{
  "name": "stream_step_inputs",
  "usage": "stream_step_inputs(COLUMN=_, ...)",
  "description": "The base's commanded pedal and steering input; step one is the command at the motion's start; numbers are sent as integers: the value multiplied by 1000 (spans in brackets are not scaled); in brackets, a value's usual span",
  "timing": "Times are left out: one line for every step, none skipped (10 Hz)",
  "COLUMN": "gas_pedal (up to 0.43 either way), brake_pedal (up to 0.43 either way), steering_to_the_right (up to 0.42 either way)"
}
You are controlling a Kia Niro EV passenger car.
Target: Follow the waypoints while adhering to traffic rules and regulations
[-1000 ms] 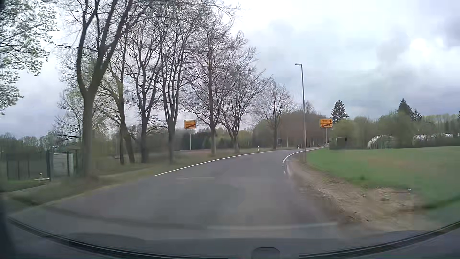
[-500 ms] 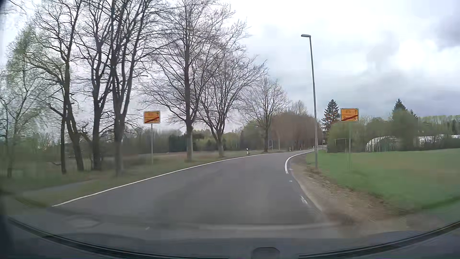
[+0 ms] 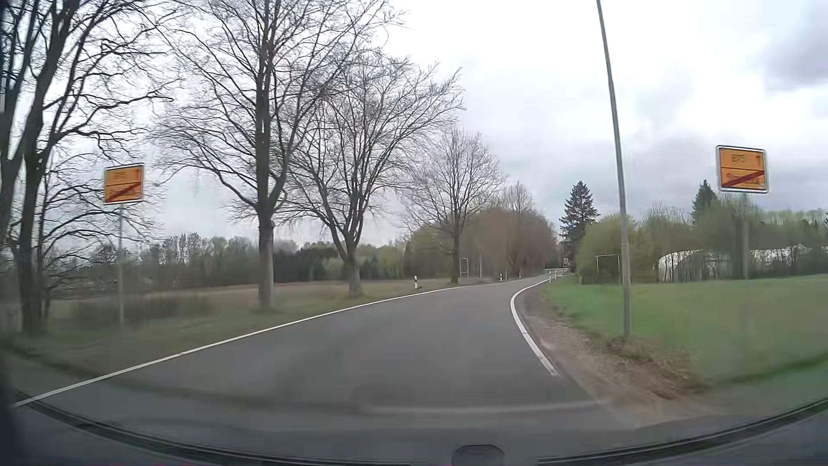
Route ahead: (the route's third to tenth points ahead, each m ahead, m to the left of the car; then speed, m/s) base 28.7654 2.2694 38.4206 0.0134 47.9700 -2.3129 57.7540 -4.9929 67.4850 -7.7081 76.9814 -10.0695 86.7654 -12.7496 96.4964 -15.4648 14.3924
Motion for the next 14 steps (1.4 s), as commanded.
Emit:
stream_step_inputs(gas_pedal=177, brake_pedal=0, steering_to_the_right=41)
stream_step_inputs(gas_pedal=177, brake_pedal=0, steering_to_the_right=41)
stream_step_inputs(gas_pedal=177, brake_pedal=0, steering_to_the_right=40)
stream_step_inputs(gas_pedal=177, brake_pedal=0, steering_to_the_right=40)
stream_step_inputs(gas_pedal=177, brake_pedal=0, steering_to_the_right=40)
stream_step_inputs(gas_pedal=177, brake_pedal=6, steering_to_the_right=38)
stream_step_inputs(gas_pedal=177, brake_pedal=0, steering_to_the_right=37)
stream_step_inputs(gas_pedal=177, brake_pedal=6, steering_to_the_right=33)
stream_step_inputs(gas_pedal=189, brake_pedal=0, steering_to_the_right=29)
stream_step_inputs(gas_pedal=197, brake_pedal=0, steering_to_the_right=28)
stream_step_inputs(gas_pedal=228, brake_pedal=6, steering_to_the_right=25)
stream_step_inputs(gas_pedal=240, brake_pedal=0, steering_to_the_right=23)
stream_step_inputs(gas_pedal=240, brake_pedal=0, steering_to_the_right=23)
stream_step_inputs(gas_pedal=240, brake_pedal=6, steering_to_the_right=22)
